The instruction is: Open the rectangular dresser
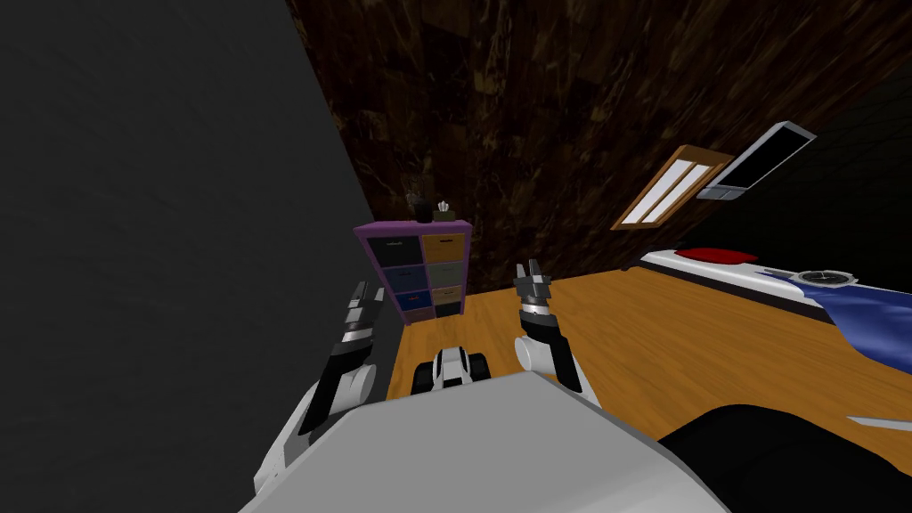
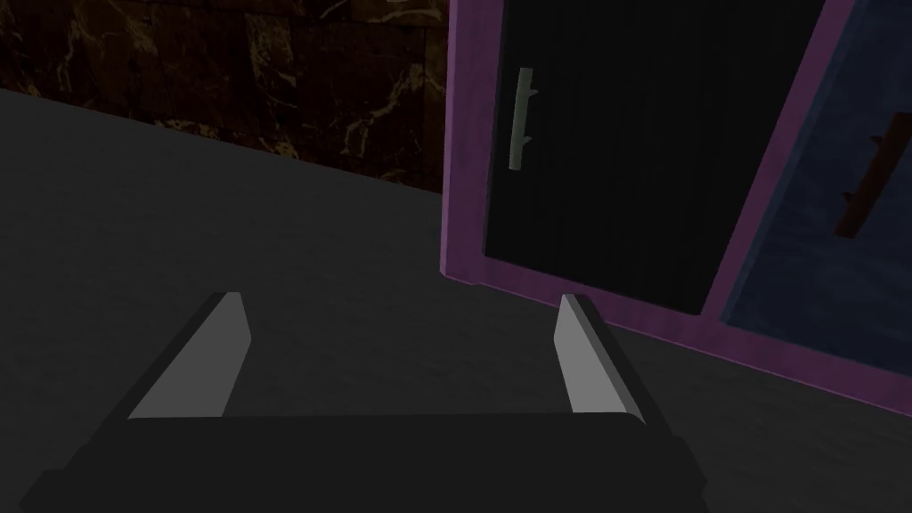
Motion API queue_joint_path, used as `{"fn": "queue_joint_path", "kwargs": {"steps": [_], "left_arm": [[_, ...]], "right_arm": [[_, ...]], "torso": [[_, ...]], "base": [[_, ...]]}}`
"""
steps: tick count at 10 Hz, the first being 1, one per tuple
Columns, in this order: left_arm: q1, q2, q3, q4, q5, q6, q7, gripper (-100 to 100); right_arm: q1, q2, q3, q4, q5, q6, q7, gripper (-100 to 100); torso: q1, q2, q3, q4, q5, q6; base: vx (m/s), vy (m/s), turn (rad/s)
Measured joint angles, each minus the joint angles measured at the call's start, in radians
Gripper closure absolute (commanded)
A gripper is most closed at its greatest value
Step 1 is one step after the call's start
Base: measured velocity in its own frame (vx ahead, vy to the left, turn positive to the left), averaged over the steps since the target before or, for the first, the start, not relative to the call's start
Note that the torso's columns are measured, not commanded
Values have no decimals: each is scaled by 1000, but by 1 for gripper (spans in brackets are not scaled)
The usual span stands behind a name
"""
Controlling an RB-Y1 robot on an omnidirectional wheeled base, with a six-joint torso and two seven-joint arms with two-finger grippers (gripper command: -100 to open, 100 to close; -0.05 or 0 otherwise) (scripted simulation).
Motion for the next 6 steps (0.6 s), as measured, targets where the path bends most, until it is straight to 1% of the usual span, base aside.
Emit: {"fn": "queue_joint_path", "kwargs": {"steps": [3,5,6], "left_arm": [[-24,4,2,81,-6,-22,-11,-100],[-29,4,-1,117,-11,-32,-18,-100],[-40,9,3,145,-11,-38,-20,-100]], "right_arm": [[0,0,0,0,0,0,0,0],[0,0,0,0,0,0,0,0],[0,0,0,0,0,0,0,0]], "torso": [[2,1,0,0,1,0],[2,1,0,0,1,0],[1,0,0,0,1,0]], "base": [[91,-101,-17],[84,-77,-17],[86,-80,-16]]}}
